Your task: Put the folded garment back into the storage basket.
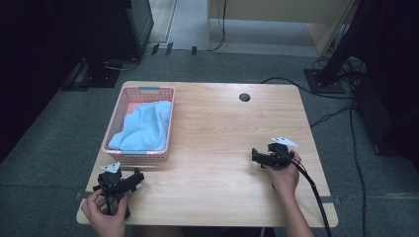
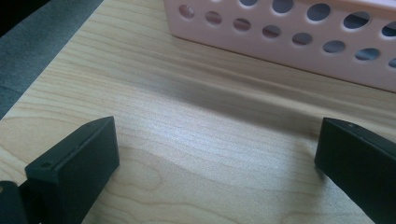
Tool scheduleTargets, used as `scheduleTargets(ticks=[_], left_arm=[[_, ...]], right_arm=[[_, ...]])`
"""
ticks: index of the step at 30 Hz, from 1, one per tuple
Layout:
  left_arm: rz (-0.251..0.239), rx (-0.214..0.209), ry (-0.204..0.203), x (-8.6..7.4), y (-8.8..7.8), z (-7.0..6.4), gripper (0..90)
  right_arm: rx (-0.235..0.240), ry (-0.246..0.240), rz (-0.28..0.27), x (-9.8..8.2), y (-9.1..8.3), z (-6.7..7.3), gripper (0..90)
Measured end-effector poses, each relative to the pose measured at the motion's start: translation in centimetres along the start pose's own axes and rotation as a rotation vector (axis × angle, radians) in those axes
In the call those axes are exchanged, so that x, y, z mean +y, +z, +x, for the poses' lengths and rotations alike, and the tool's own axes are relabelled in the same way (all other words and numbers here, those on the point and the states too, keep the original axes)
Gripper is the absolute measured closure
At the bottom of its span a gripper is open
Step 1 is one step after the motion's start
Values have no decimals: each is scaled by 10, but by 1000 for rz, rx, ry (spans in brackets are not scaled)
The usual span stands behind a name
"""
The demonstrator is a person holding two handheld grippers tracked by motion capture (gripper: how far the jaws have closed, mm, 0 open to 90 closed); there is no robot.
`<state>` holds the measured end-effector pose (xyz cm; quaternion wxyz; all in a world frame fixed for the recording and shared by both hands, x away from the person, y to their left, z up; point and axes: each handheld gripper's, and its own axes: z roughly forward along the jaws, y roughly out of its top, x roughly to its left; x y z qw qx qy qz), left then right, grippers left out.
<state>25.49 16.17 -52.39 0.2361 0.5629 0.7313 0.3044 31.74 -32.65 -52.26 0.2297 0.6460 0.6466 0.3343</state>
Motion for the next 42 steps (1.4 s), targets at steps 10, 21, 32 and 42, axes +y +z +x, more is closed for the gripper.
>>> scheduleTargets(ticks=[10, 21, 32, 42], left_arm=[[0, 0, 0, 0, 0, 0, 0], [0, 0, 0, 0, 0, 0, 0], [0, 0, 0, 0, 0, 0, 0], [0, 0, 0, 0, 0, 0, 0]], right_arm=[[-13, -1, 4, -3, -3, -7, 0], [-20, 12, 4, -7, -7, -16, 0], [-46, -10, 6, -12, -12, -23, 0], [-63, 3, 5, -15, -18, -36, 0]])
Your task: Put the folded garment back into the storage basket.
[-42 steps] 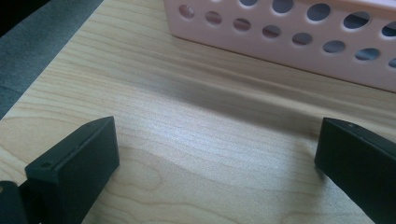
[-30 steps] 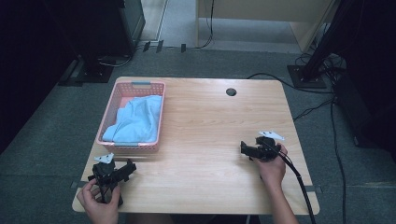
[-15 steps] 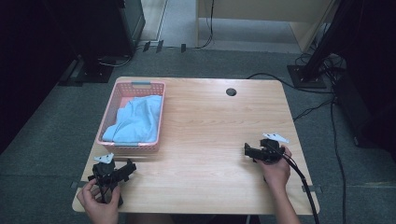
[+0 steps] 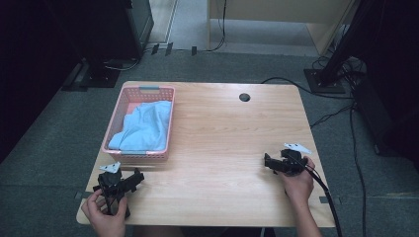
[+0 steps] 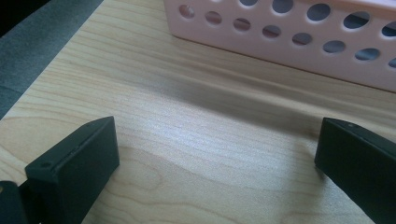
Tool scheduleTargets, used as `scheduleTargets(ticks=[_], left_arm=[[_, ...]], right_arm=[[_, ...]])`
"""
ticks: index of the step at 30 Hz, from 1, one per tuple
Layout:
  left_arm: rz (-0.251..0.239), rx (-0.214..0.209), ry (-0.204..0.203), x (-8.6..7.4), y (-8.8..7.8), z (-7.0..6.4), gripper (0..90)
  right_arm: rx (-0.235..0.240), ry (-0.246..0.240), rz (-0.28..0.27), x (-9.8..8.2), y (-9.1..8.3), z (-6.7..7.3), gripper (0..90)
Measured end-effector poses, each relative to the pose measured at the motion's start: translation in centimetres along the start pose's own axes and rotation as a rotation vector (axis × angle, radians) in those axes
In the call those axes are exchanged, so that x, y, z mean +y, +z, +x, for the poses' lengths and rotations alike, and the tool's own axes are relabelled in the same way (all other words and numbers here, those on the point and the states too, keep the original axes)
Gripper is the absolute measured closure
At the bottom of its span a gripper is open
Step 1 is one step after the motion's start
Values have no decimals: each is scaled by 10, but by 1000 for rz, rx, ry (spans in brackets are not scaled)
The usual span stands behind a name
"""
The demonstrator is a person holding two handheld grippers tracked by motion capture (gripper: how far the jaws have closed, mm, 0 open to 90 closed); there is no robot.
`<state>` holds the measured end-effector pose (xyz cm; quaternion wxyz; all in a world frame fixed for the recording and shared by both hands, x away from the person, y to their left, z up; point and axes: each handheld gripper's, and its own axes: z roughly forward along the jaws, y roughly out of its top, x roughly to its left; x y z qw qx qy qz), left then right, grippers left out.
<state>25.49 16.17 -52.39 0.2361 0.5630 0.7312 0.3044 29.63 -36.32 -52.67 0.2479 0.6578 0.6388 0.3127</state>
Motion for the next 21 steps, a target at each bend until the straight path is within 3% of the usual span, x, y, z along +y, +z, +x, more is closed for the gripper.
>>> scheduleTargets(ticks=[21], left_arm=[[1, 0, 1, 0, 0, 0, 0]], right_arm=[[-27, 21, -1, -7, -10, -19, 0]])
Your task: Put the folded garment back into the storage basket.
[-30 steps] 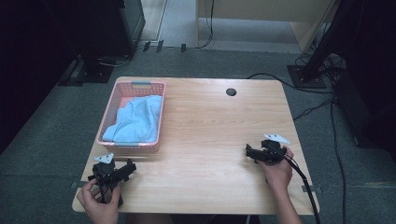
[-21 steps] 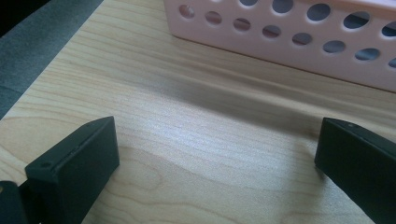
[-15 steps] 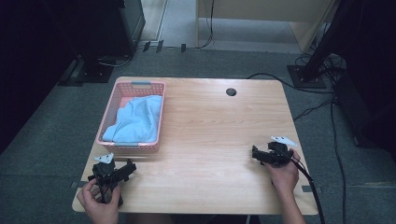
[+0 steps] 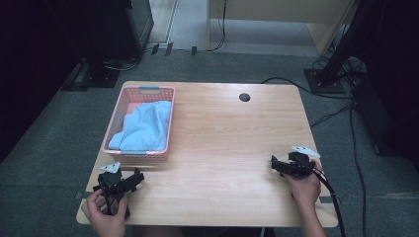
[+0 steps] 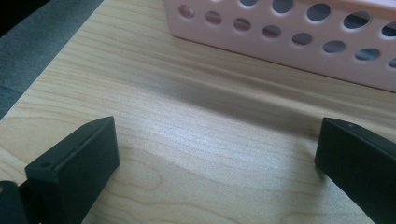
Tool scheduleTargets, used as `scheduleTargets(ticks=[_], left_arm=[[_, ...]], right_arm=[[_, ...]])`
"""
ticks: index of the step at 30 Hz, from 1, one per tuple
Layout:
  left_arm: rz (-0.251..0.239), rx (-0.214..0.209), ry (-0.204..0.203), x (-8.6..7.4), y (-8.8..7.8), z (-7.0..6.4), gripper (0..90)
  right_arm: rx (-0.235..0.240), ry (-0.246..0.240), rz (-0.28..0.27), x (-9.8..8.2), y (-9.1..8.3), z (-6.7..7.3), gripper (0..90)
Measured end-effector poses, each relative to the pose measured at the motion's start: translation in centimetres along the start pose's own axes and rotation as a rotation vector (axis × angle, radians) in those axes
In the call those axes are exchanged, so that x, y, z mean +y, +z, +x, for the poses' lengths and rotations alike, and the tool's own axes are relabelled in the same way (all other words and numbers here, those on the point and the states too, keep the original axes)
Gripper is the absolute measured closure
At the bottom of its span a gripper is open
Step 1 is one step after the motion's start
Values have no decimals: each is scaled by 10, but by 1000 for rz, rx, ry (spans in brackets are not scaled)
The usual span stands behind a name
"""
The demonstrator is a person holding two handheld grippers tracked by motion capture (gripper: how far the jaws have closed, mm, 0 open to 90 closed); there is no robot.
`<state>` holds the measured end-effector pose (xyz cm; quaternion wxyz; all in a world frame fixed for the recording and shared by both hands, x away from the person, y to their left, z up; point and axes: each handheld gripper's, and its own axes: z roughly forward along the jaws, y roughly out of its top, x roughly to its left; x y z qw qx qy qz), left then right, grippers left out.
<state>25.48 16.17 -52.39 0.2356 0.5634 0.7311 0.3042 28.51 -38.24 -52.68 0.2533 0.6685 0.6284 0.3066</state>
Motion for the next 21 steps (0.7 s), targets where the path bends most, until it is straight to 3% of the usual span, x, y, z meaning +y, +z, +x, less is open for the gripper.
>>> scheduleTargets(ticks=[21], left_arm=[[0, 0, 1, 0, 0, 0, 0]], right_arm=[[-32, 8, 4, -6, -8, -13, 0]])
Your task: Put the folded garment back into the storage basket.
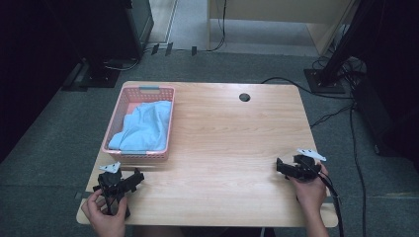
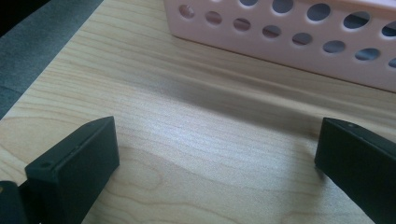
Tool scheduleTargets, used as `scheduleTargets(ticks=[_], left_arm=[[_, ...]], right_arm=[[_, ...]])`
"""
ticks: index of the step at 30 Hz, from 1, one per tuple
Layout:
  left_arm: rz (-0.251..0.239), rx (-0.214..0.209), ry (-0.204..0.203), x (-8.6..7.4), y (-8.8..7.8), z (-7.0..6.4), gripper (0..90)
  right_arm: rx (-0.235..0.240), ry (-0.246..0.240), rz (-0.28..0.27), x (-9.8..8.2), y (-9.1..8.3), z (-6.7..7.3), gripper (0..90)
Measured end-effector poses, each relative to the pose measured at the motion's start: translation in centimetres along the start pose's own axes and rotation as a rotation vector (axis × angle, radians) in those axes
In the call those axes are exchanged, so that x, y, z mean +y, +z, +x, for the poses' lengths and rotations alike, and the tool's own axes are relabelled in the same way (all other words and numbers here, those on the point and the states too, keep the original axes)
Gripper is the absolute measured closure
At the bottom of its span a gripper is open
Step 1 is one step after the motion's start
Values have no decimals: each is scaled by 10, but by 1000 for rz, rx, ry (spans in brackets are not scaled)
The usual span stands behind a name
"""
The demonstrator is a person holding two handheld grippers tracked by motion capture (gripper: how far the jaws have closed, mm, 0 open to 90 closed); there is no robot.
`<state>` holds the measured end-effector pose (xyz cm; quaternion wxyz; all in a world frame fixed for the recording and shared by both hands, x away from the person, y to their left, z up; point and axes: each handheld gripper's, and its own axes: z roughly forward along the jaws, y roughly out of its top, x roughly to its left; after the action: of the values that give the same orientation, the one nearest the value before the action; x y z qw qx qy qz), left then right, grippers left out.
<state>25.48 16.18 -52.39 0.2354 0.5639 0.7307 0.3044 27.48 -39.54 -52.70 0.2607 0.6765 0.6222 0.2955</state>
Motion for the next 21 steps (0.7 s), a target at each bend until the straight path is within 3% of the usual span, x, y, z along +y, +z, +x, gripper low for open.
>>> scheduleTargets(ticks=[14, 21], left_arm=[[0, 0, 0, 0, 0, 0, 0], [0, 0, 0, 0, 0, 0, 0]], right_arm=[[-34, -41, 18, -5, -5, -5, 0], [-37, -36, 17, -7, -7, -7, 0]])
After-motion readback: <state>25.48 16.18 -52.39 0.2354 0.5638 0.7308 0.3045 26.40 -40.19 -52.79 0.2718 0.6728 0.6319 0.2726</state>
